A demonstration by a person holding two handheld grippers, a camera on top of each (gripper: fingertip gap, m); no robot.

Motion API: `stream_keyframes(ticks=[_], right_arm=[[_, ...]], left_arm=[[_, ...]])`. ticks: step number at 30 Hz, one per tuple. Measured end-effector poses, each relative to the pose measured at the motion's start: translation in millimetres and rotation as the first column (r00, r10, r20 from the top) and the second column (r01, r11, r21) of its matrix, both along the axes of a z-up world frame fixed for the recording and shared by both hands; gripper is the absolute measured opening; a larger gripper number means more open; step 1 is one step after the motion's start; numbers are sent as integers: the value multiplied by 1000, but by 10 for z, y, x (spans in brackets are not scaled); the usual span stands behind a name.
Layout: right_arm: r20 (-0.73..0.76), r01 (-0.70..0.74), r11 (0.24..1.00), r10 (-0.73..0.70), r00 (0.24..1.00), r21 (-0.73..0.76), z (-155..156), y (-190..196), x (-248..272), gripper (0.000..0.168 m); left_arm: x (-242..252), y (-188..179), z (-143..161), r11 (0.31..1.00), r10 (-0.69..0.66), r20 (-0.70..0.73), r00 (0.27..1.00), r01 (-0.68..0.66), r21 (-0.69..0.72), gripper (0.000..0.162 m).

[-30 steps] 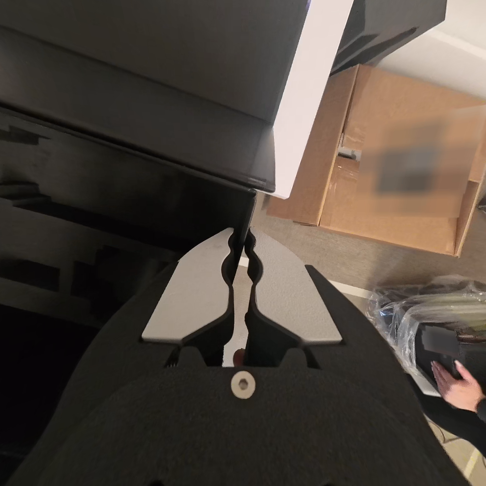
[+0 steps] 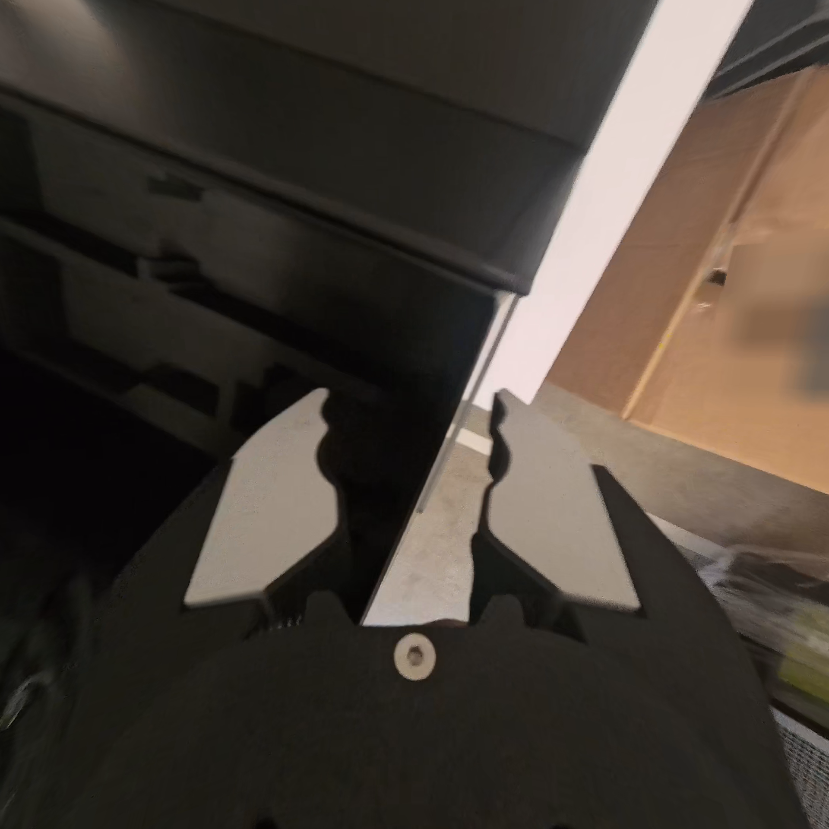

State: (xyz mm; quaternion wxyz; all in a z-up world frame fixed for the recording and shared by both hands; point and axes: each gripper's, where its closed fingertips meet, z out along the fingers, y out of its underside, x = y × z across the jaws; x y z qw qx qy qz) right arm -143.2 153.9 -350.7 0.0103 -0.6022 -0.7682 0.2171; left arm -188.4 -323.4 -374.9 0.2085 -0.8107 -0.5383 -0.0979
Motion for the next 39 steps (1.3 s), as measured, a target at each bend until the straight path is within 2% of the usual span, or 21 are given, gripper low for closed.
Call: stream_keyframes(ticks=[1, 2, 3, 4, 5, 6, 7, 9, 10, 11, 13, 15, 18, 21, 23, 26, 29, 31, 34, 39], right_arm=[[14, -8, 999, 9, 1000, -47, 50, -16, 52, 75], [20, -6, 995, 8, 1000, -99, 123, -12, 85, 75], [2, 3, 989, -3, 1000, -145, 216, 22, 74, 76], [-37, 21, 985, -28, 999, -174, 320, 102, 17, 77], [-73, 46, 981, -61, 995, -189, 412, 222, -63, 77], [-104, 69, 979, -90, 990, -193, 488, 367, -159, 75], [-145, 84, 979, -112, 983, -188, 553, 525, -276, 74], [-217, 90, 983, -125, 968, -163, 601, 819, -532, 60], [-234, 78, 987, -109, 966, -137, 564, 932, -654, 52], [-240, 60, 994, -81, 967, -94, 485, 1027, -770, 47], [-237, 1, 1000, 2, 971, 12, 249, 1145, -978, 29], [-211, -56, 997, 64, 975, 44, -47, 1126, -1153, 0], [-114, -110, 994, 106, 988, -25, -561, 950, -1342, 0], [-17, -122, 992, 122, 992, -23, -1040, 845, -1494, 0], [88, -138, 990, 139, 986, -14, -1325, 796, -1499, 0], [163, -184, 983, 185, 969, -20, -1609, 696, -1491, 0], [170, -186, 977, 202, 964, -103, -1668, 510, -1505, 0], [163, -203, 974, 217, 963, -96, -1641, 514, -1510, 0], [116, -212, 969, 226, 967, -123, -1487, 498, -1518, 0], [123, -287, 957, 291, 949, -50, -1392, 493, -1409, 0]], left_arm=[[65, 7, 63, 994, -3, 73, 997, -4, 105, 32], [112, -20, 134, 980, -2, 142, 990, -27, 196, 29], [106, -93, 186, 967, 6, 178, 984, -51, 250, 39], [55, -176, 228, 957, 16, 174, 985, -66, 283, 48], [9, -237, 275, 947, 14, 172, 985, -69, 315, 50], [-19, -264, 345, 934, -5, 183, 983, -61, 353, 38], [-118, -327, 372, 938, -1, 150, 989, -51, 343, 9], [-337, -468, 412, 956, -8, 64, 998, -11, 293, 0], [-390, -454, 517, 937, -41, 50, 998, 21, 348, 1], [-557, -498, 542, 940, -7, -6, 1000, 9, 340, 0], [-936, -731, 332, 986, 64, -141, 988, -41, 159, 0], [-1170, -780, 56, 998, 39, -217, 975, -28, 54, 0], [-1346, -707, -536, 998, 15, -167, 986, -25, -52, 0], [-1455, -680, -1025, 986, -10, -88, 996, -5, -169, 0], [-1444, -539, -1204, 988, -18, 6, 1000, 19, -155, 0], [-1489, -378, -1337, 982, -81, 44, 996, 87, -168, 0], [-1498, -106, -1356, 987, -139, 59, 989, 144, -73, 0], [-1542, -138, -1344, 970, -201, 20, 979, 202, -133, 0], [-1547, -107, -1175, 958, -267, -27, 963, 263, -113, 0], [-1428, -116, -1098, 957, -272, -31, 962, 267, -115, 0]])
